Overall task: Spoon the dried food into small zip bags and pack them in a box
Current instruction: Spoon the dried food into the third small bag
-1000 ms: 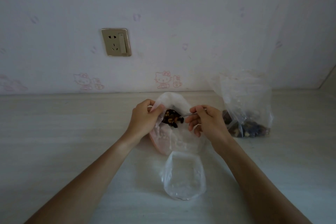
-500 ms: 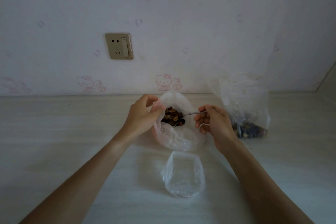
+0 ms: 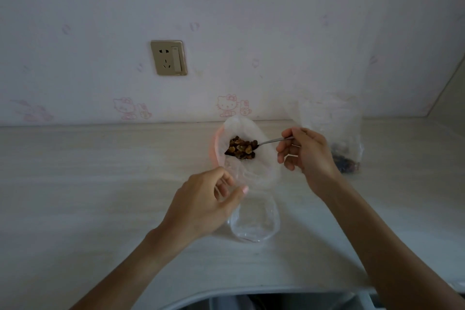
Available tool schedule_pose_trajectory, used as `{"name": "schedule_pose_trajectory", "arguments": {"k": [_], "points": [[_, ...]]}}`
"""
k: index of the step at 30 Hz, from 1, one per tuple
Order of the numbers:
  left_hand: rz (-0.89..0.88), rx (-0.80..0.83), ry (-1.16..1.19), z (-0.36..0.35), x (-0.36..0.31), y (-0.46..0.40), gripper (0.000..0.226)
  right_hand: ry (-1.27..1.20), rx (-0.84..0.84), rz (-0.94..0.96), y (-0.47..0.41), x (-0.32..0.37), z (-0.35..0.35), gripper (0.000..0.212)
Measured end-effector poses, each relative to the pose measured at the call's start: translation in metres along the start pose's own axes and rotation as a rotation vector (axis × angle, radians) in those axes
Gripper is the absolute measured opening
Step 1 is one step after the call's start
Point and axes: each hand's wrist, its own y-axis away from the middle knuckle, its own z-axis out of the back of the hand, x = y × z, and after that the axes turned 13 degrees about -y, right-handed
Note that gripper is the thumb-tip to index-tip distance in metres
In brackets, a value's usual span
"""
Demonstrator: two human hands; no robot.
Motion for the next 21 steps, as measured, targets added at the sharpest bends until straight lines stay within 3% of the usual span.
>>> {"name": "schedule_pose_trajectory", "arguments": {"k": [13, 17, 21], "points": [[0.161, 0.093, -0.025, -0.019, 0.011, -0.006, 0.021, -0.063, 0.219, -0.064, 0.079, 0.013, 0.036, 0.030], [0.159, 0.132, 0.057, -0.016, 0.011, -0.013, 0.019, 0.242, 0.296, 0.028, 0.088, 0.009, 0.040, 0.032], [0.165, 0.143, 0.081, -0.010, 0.014, -0.018, 0.017, 0.662, 0.539, 0.277, 0.093, 0.015, 0.045, 0.029]]}}
